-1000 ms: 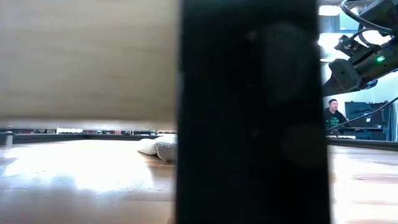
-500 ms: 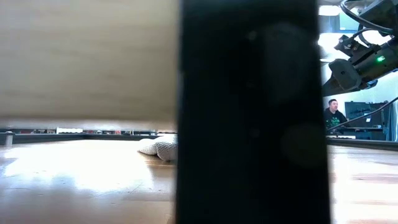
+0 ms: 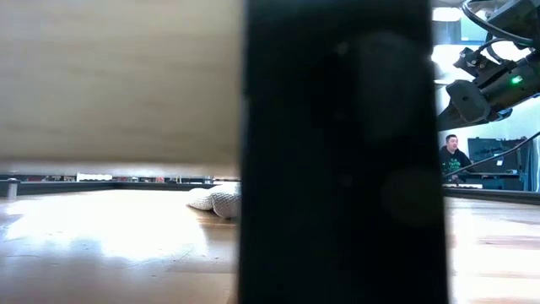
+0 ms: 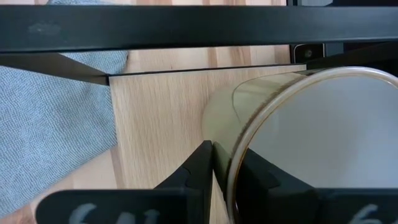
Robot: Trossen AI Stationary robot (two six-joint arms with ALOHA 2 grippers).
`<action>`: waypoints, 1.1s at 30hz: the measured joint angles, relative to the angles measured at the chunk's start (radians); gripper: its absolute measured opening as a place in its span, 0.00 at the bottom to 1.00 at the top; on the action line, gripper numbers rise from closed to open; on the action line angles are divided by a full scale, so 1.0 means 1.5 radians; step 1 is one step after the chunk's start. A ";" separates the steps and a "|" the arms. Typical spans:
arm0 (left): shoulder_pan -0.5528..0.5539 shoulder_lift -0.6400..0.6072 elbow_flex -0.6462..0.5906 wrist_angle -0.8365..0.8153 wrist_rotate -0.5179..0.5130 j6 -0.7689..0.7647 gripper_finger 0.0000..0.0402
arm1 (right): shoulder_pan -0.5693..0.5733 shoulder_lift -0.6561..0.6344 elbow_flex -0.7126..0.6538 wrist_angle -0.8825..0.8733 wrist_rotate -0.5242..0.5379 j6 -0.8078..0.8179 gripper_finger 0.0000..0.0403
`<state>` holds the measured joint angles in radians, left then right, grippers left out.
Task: Stack small to large cups/mugs on shelf
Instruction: Put the white mug onto the shelf
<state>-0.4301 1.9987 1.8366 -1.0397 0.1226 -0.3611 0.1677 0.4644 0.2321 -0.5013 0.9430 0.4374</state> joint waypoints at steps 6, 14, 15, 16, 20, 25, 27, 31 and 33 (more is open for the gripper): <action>0.000 0.000 0.000 0.002 -0.004 0.000 0.09 | 0.000 0.000 0.000 0.000 -0.002 0.000 0.45; 0.000 0.000 0.000 0.002 0.000 0.006 0.09 | 0.000 0.000 0.000 0.000 -0.002 0.000 0.45; 0.000 0.000 0.000 0.002 0.000 0.008 0.09 | 0.000 0.000 0.000 0.000 -0.002 0.000 0.45; 0.000 0.000 0.000 0.002 0.001 0.009 0.09 | 0.000 0.000 0.000 0.000 -0.002 0.000 0.45; 0.000 -0.001 0.000 0.001 0.010 0.009 0.10 | 0.000 0.000 0.000 -0.001 -0.002 0.000 0.45; 0.000 -0.002 0.000 0.000 0.022 0.011 0.16 | 0.000 0.000 0.000 -0.001 -0.002 0.000 0.45; 0.000 -0.002 0.001 0.001 0.021 0.011 0.17 | 0.000 0.000 0.000 -0.001 -0.002 0.000 0.45; 0.000 -0.003 0.001 0.001 0.020 0.025 0.19 | 0.000 0.000 0.000 -0.001 -0.002 0.000 0.45; 0.000 -0.003 0.001 0.000 0.019 0.036 0.19 | 0.000 0.000 0.000 -0.001 -0.002 0.000 0.45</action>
<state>-0.4301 1.9949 1.8381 -1.0393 0.1513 -0.3064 0.1677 0.4644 0.2321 -0.5026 0.9405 0.4370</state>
